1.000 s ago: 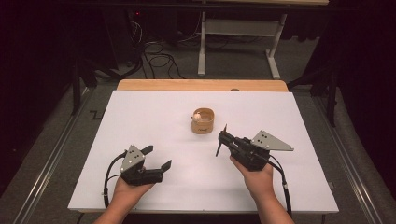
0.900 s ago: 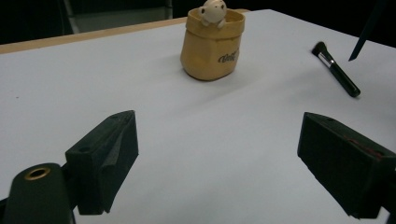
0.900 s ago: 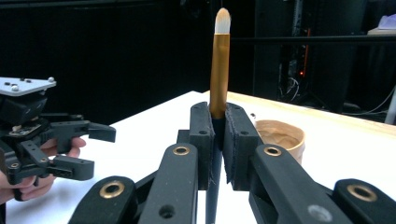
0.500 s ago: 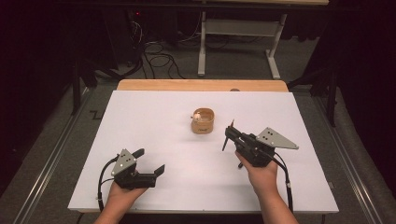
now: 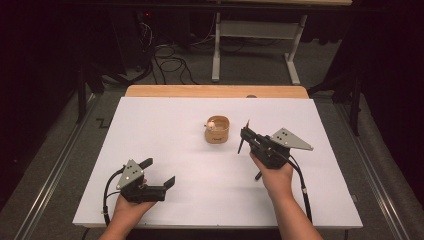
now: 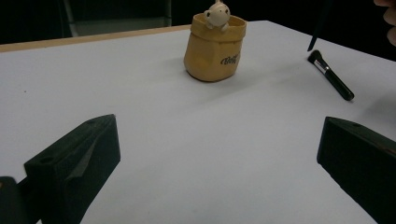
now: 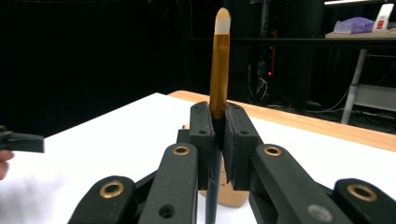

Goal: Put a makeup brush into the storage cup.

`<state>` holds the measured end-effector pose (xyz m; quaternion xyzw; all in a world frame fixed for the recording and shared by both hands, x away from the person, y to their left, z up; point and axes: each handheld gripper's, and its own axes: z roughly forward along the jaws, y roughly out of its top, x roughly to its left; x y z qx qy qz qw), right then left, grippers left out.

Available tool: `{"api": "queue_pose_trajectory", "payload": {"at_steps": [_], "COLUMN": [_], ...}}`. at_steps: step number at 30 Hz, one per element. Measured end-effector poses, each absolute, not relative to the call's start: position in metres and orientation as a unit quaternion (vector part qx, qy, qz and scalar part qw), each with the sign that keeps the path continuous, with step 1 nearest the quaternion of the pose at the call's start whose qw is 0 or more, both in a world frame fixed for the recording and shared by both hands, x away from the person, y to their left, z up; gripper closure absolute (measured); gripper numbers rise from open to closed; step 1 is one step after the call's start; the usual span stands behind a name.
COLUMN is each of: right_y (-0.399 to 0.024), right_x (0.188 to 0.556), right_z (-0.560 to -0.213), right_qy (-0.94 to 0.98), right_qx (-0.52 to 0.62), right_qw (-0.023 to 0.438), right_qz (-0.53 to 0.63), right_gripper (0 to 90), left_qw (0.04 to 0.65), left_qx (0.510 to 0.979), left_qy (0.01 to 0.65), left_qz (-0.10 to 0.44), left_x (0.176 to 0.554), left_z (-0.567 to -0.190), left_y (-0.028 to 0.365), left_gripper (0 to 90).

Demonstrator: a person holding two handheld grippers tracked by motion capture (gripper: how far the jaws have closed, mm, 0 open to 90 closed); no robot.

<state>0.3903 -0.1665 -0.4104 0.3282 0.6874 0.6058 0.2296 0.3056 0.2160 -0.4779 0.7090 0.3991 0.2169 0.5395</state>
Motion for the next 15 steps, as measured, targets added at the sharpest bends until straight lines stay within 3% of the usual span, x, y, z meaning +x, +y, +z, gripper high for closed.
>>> {"api": "queue_pose_trajectory", "payload": {"at_steps": [15], "right_y": [-0.158], "right_x": [0.421], "right_z": [-0.405], "right_qy": [0.682], "right_qx": [0.343], "right_qw": [0.232], "right_qz": [0.603], "right_gripper": [84.3], "left_qw": [0.537], "left_qx": [0.710], "left_qy": [0.401], "left_qz": [0.215], "left_x": [0.306], "left_z": [-0.478], "left_y": [0.218], "left_gripper": [0.4]}}
